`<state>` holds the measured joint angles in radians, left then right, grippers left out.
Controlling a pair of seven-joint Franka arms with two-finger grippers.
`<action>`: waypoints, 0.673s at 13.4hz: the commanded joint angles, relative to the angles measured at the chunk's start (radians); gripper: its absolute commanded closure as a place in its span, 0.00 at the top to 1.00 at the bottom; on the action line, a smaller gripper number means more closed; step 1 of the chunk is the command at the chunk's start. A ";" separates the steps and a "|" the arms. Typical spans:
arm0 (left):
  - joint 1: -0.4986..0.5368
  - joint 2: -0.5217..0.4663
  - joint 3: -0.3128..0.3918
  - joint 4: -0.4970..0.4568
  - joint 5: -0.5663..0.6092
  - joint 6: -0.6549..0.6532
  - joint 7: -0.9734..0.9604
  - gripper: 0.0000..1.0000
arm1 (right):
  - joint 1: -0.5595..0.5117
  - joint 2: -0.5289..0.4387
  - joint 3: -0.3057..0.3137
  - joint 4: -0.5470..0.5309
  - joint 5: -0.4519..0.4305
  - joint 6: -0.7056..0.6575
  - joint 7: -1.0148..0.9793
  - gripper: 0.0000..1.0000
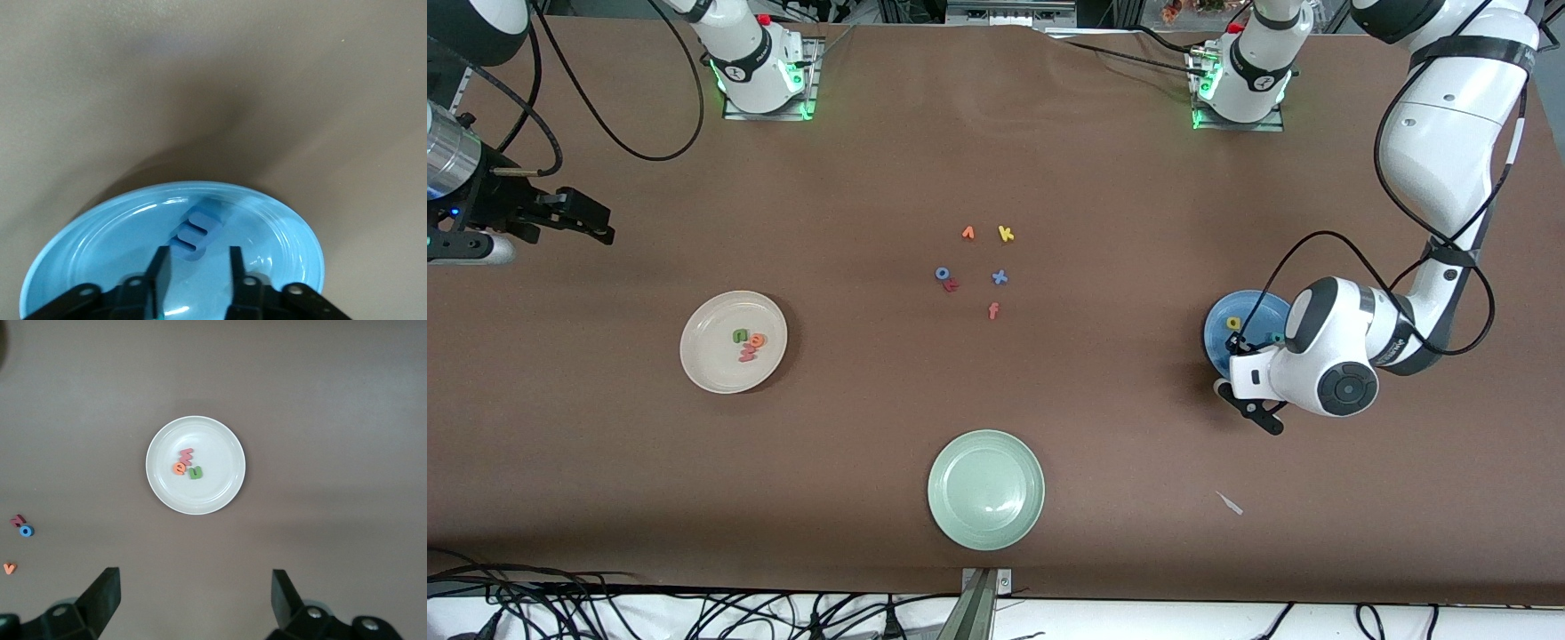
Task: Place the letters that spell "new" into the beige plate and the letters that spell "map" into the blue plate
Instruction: 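Carry the blue 3 to the blue plate with the left gripper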
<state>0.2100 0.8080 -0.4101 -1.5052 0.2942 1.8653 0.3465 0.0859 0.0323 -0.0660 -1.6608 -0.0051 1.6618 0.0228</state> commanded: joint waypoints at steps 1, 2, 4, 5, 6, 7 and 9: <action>0.011 -0.050 -0.012 -0.030 0.017 -0.001 0.005 1.00 | -0.006 0.005 0.003 0.016 0.011 -0.005 0.000 1.00; 0.009 -0.067 -0.018 -0.030 0.008 -0.012 0.005 1.00 | -0.006 0.006 0.003 0.018 0.011 -0.005 0.000 1.00; -0.004 -0.098 -0.021 -0.020 0.002 -0.038 -0.026 1.00 | -0.006 0.006 0.003 0.016 0.011 -0.005 0.000 1.00; -0.006 -0.105 -0.027 -0.018 0.002 -0.050 -0.059 1.00 | -0.006 0.006 0.003 0.016 0.011 -0.005 0.000 1.00; -0.004 -0.105 -0.047 -0.018 0.002 -0.052 -0.085 1.00 | -0.006 0.006 0.002 0.016 0.011 -0.005 0.000 1.00; -0.003 -0.107 -0.056 -0.017 0.002 -0.055 -0.105 1.00 | -0.006 0.006 0.002 0.016 0.011 -0.005 0.000 1.00; -0.004 -0.107 -0.064 -0.015 0.002 -0.058 -0.129 1.00 | -0.006 0.006 0.003 0.016 0.011 -0.005 0.000 1.00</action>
<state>0.2042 0.7198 -0.4662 -1.5038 0.2941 1.8201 0.2478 0.0858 0.0324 -0.0660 -1.6608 -0.0051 1.6618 0.0228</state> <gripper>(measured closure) 0.000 0.000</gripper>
